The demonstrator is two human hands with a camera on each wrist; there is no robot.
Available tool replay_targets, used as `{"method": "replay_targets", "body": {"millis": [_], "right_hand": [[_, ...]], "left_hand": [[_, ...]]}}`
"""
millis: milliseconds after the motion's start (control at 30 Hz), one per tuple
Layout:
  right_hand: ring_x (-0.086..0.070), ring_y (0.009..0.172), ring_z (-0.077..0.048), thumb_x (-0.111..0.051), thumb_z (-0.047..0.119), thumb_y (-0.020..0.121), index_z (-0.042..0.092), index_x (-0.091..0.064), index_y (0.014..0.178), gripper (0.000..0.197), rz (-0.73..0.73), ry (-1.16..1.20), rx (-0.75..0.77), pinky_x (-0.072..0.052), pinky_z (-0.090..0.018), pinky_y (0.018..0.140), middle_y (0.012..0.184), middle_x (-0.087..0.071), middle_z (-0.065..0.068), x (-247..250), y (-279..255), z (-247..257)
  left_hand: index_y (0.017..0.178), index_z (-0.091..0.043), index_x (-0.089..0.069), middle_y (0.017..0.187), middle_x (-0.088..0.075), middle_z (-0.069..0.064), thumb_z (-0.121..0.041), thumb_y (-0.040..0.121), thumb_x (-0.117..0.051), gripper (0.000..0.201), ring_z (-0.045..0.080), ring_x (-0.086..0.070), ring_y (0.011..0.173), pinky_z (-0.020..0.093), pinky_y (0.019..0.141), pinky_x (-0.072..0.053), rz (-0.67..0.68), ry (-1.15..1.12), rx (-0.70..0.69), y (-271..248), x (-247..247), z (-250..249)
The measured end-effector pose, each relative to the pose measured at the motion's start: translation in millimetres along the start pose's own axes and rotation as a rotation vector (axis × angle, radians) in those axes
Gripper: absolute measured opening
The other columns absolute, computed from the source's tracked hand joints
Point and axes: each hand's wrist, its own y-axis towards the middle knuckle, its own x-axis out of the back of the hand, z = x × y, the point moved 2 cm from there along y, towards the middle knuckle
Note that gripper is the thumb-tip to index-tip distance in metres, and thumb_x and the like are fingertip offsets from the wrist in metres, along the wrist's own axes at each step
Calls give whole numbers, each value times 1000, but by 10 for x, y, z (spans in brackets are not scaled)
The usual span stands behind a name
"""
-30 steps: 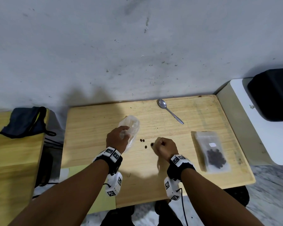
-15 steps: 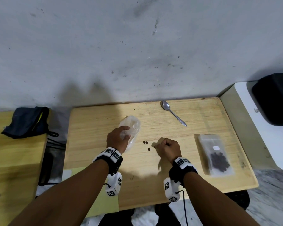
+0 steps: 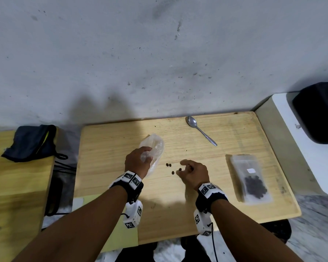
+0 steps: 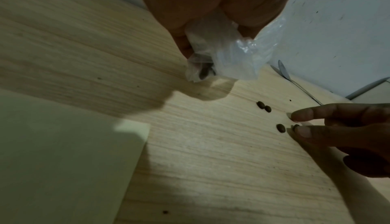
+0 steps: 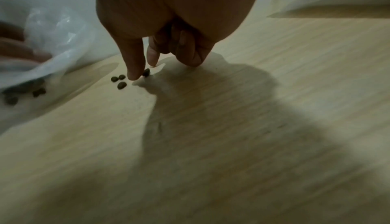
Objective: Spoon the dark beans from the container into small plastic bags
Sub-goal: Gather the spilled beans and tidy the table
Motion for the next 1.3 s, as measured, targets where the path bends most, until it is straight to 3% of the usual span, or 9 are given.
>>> {"method": "replay_targets", "body": {"millis": [367, 500, 600, 667, 867, 967, 1067, 1167, 1300], "right_hand": [[-68, 76, -5, -53, 33, 93, 23, -64, 76, 23, 9, -118, 0, -43, -15, 61, 82, -76, 11, -10, -66, 11], [-52, 56, -12, -61, 18, 91, 11, -63, 70, 22, 36, 461, -221, -45, -24, 58, 62, -61, 5, 29, -72, -24], [-28, 45, -14, -53, 14, 92, 0, -68, 92, 20, 192, 925, -472, -22, -21, 40, 57, -42, -1, 27, -100, -24], [-24, 40, -11, -48, 11, 89, 2, -58, 79, 17, 249, 974, -523, -14, -17, 38, 55, -42, -1, 22, -119, 4], [-26, 46, -18, -54, 3, 52, 6, -62, 57, 10, 182, 637, -385, -21, -21, 45, 60, -43, -13, -4, -166, 183], [-34, 46, -19, -53, -7, 70, 11, -49, 47, 29, 127, 460, -281, -29, -19, 43, 45, -42, -5, -44, -150, 215], [-59, 61, -13, -69, 15, 77, 17, -56, 57, 24, 79, 127, -143, -43, -16, 56, 62, -66, 4, -131, -145, 226], [-60, 71, -4, -80, 38, 71, 29, -60, 72, 22, 84, -61, -116, -42, -18, 64, 76, -68, 12, -199, -134, 239], [-56, 72, -9, -77, 34, 77, 29, -61, 80, 17, 87, -170, -93, -36, -16, 61, 74, -63, 14, -226, -138, 285]], "left_hand": [[99, -28, -71, 102, -71, -3, -18, 78, -71, 24, 18, -64, 98, 19, 90, -42, -4, 6, 15, -26, 19, 0], [99, -26, -71, 101, -72, -1, -16, 77, -71, 24, 21, -65, 99, 27, 93, -47, -12, -19, 17, -36, 24, 7], [99, -26, -71, 102, -72, -1, -16, 77, -71, 24, 21, -65, 99, 26, 92, -47, -9, -19, 27, -49, 38, 26], [99, -26, -71, 102, -72, 0, -15, 77, -71, 24, 22, -65, 98, 30, 93, -49, -4, -25, 24, -58, 50, 33], [99, -25, -71, 102, -72, -1, -16, 77, -70, 23, 22, -65, 99, 29, 93, -47, -12, -2, 9, -65, 98, 55], [99, -25, -71, 102, -72, -1, -16, 77, -71, 23, 22, -65, 100, 31, 94, -48, -16, -7, 12, -70, 118, 65], [100, -24, -71, 103, -72, 0, -17, 78, -70, 23, 22, -64, 100, 32, 94, -48, -11, -9, 13, -78, 127, 81], [101, -26, -71, 102, -72, 0, -18, 78, -70, 24, 22, -64, 99, 28, 92, -47, -3, 4, 17, -80, 126, 110], [103, -28, -70, 104, -71, -2, -21, 79, -70, 25, 20, -64, 100, 22, 91, -43, 9, 26, 15, -73, 137, 147]]}}
